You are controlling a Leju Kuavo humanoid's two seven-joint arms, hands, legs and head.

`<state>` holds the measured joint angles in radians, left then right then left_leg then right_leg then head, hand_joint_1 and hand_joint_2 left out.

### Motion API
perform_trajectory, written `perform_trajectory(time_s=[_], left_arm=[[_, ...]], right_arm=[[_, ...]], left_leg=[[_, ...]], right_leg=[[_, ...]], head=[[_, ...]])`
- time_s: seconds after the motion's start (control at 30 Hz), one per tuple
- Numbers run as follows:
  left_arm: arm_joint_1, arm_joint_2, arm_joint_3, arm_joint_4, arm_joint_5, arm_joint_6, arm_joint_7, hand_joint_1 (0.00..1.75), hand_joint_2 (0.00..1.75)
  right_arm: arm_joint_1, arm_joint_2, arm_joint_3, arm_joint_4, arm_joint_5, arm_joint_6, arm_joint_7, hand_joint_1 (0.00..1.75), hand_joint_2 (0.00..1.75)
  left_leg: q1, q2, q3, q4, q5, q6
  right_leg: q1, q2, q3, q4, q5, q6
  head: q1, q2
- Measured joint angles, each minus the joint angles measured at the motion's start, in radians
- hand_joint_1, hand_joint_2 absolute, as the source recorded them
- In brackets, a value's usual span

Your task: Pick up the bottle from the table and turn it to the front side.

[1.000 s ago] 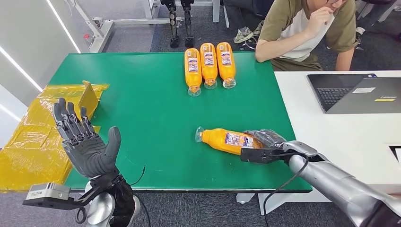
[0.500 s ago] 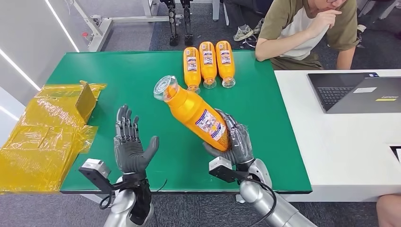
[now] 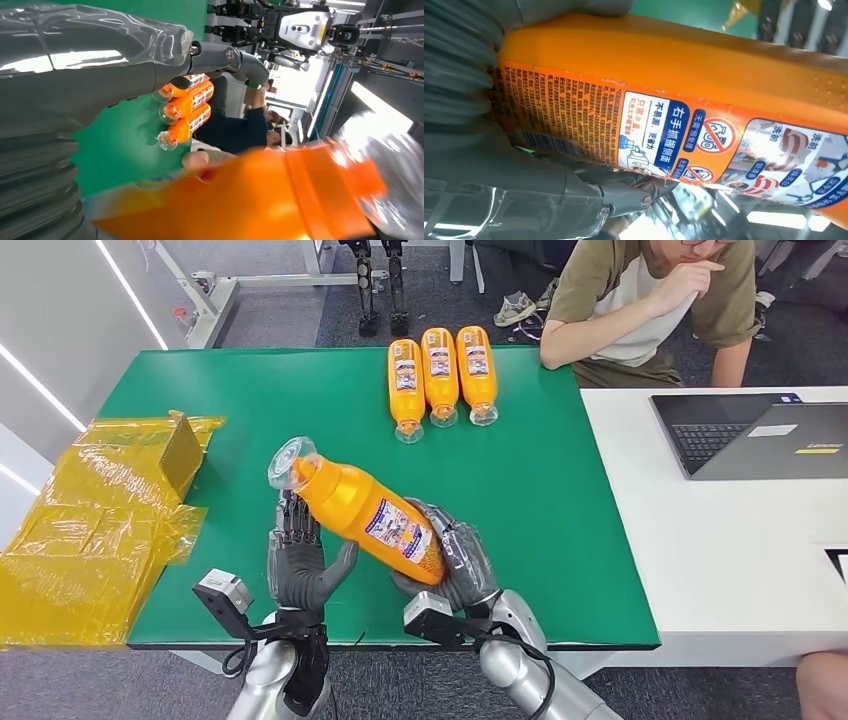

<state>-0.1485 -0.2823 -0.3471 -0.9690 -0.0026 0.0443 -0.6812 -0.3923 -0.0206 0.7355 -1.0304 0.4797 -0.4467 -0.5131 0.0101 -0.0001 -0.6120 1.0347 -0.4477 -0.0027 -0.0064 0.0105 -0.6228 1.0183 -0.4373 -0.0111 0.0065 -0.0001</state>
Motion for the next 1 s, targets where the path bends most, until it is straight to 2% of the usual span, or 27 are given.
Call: perform_trajectory(time_s=[0.37, 0.57, 0.7, 1.0], left_arm=[[0.0, 0.0, 0.0, -0.007, -0.027, 0.01, -0.001, 0.0, 1.75], [0.0, 0.0, 0.0, -0.007, -0.048, 0.01, -0.007, 0.0, 1.75], [0.0, 0.0, 0.0, -0.007, -0.057, -0.002, -0.011, 1.75, 1.75], [-0.01, -0.003, -0.01, -0.007, -0.043, -0.134, 0.013, 1.75, 1.75]], right_arm=[[0.101, -0.014, 0.005, 0.01, 0.103, 0.097, 0.085, 1.75, 1.75], [0.13, -0.025, 0.0, -0.01, 0.145, 0.157, 0.093, 1.75, 1.75], [0.132, -0.026, -0.004, -0.011, 0.152, 0.176, 0.09, 1.75, 1.75], [0.145, -0.019, -0.024, -0.029, 0.18, 0.144, 0.094, 1.75, 1.75]], left_leg=[[0.0, 0.0, 0.0, 0.0, -0.001, -0.001], [0.0, 0.001, 0.0, 0.0, -0.001, -0.001], [0.0, 0.001, 0.0, 0.0, -0.001, -0.001], [0.0, 0.001, 0.0, 0.0, -0.001, -0.001]], right_leg=[[0.0, 0.0, -0.001, 0.0, 0.0, 0.0], [0.0, 0.001, -0.001, 0.0, 0.0, 0.0], [0.0, 0.001, -0.001, 0.0, 0.0, 0.0], [0.0, 0.001, -0.001, 0.0, 0.0, 0.0]], head=[[0.0, 0.0], [0.0, 0.0], [0.0, 0.0], [0.0, 0.0]])
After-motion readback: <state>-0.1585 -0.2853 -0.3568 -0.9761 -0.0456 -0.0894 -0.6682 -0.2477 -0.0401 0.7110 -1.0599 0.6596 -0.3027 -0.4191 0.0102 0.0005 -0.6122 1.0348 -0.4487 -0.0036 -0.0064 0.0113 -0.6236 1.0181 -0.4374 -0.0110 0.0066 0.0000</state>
